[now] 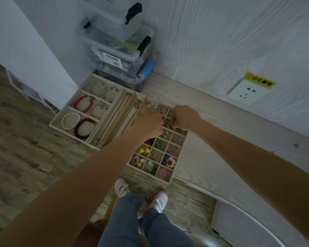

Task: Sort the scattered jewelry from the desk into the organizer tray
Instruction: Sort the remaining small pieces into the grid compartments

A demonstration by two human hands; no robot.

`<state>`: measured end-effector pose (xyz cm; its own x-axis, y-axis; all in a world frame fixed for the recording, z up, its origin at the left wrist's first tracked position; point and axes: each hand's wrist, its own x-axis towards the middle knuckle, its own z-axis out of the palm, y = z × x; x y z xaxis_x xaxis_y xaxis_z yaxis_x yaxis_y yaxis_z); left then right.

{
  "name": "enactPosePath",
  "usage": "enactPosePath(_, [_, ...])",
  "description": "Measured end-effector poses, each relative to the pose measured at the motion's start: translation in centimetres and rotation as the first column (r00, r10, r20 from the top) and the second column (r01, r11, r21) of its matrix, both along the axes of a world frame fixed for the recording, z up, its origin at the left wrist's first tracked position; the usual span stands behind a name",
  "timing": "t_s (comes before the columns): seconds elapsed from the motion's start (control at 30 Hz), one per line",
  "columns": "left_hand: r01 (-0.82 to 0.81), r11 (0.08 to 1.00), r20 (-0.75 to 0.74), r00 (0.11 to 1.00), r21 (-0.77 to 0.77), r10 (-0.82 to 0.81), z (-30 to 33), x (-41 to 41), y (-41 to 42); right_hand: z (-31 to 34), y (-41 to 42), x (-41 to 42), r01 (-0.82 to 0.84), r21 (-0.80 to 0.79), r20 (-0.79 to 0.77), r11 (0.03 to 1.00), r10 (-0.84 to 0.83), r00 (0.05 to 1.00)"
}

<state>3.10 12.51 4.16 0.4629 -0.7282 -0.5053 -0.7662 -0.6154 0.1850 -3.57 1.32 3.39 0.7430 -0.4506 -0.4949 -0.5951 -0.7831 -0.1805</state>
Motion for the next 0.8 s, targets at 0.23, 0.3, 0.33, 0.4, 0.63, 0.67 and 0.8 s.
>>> enactPosePath(0.23, [0.002,1.000,0.001,1.000,0.010,-0.002,0.1,-0.1,0.0,-0.1,0.2,-0.3,-0.029,-0.033,0.000,0.999,0.029,1.000])
enactPosePath(0.3, [0.002,1.000,0.006,1.000,0.017,-0.002,0.1,-0.1,-0.1,-0.4,0.0,-0.3,0.010,0.015,0.018,1.000,-0.010,1.000])
enactPosePath(0.33, [-0.003,1.000,0.005,1.000,0.019,0.002,0.0,-0.1,-0.1,-0.6,-0.2,-0.2,0.034,0.046,0.022,0.998,-0.035,0.999])
enactPosePath(0.4, [-0.012,1.000,-0.002,1.000,0.016,0.013,0.0,-0.1,-0.1,-0.8,-0.4,-0.2,0.079,0.096,0.032,0.992,-0.082,0.996])
enactPosePath(0.63, [-0.012,1.000,0.003,1.000,0.008,0.012,0.0,-0.2,-0.1,-0.9,-0.7,-1.0,0.059,-0.010,0.099,0.998,-0.057,0.993])
enactPosePath(0.67, [-0.009,1.000,0.002,1.000,0.008,0.009,0.0,-0.2,-0.1,-0.9,-0.5,-1.0,0.025,-0.027,0.082,0.999,-0.023,0.996])
enactPosePath(0.8, [0.007,1.000,0.003,1.000,0.013,-0.007,0.0,-0.2,0.1,-1.0,-0.2,-1.3,0.000,-0.024,0.055,1.000,0.001,0.998])
